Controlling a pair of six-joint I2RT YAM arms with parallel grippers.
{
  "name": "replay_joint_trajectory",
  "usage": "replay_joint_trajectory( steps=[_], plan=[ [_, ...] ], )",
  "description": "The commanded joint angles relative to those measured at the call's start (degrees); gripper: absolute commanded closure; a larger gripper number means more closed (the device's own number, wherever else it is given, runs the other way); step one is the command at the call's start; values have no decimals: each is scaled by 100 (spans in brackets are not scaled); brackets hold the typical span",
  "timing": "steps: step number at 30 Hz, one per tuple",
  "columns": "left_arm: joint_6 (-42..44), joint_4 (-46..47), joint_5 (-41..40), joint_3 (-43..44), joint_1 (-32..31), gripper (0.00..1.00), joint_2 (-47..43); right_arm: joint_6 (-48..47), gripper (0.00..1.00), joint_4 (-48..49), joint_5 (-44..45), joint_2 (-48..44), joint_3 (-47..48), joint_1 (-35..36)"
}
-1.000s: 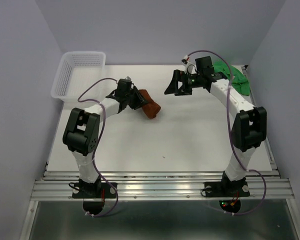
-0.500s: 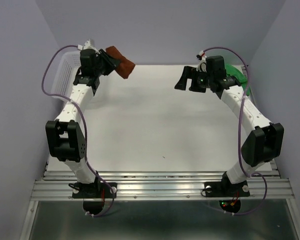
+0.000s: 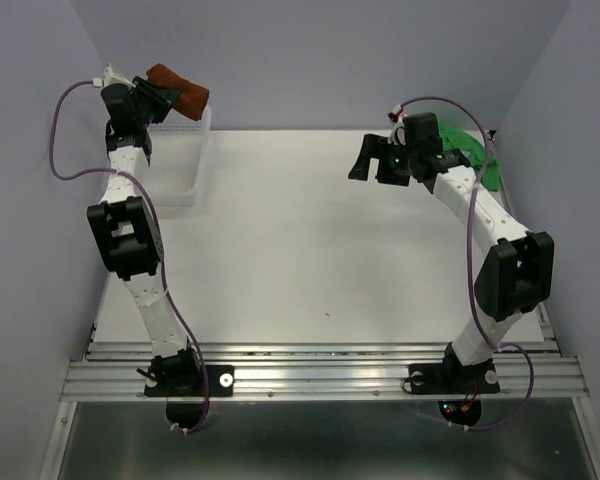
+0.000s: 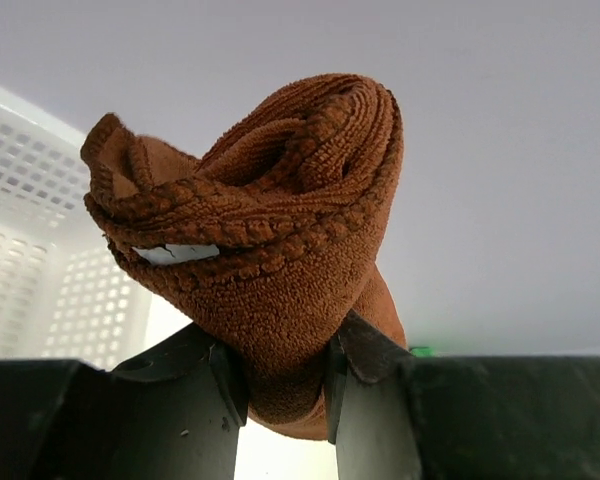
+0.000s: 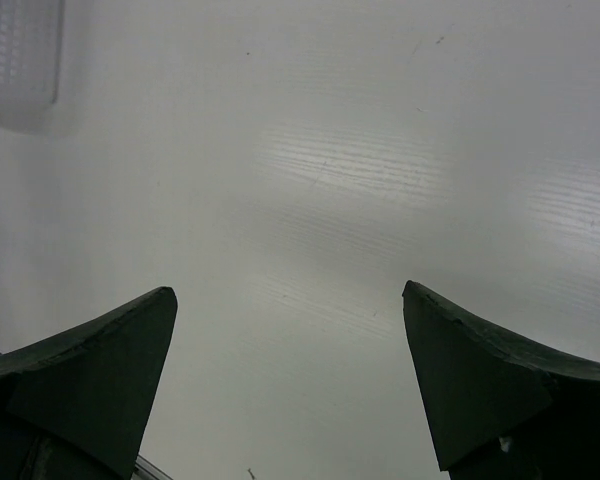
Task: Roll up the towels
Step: Place the rolled towel into the container
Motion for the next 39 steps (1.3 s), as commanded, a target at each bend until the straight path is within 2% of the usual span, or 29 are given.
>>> replay_joint_trajectory(
  steps=[1, 11, 24, 32, 39],
  plan=[
    [-504, 661, 519, 876, 292, 100, 652, -85, 0, 174, 200, 38, 422, -41],
    [-390, 793, -70, 1475, 442, 100, 1505, -94, 0, 43, 191, 433, 668, -41],
    [-496, 855, -254, 1554, 460, 100, 2094, -41, 0, -89, 236, 881, 932, -41],
    [-285, 846, -816, 1264, 434, 100, 2147, -59, 0, -133, 244, 1075, 1046, -41],
    [-337, 767, -888, 1422, 407, 100, 2428, -111, 0, -230, 314, 1224, 1151, -41]
  ],
)
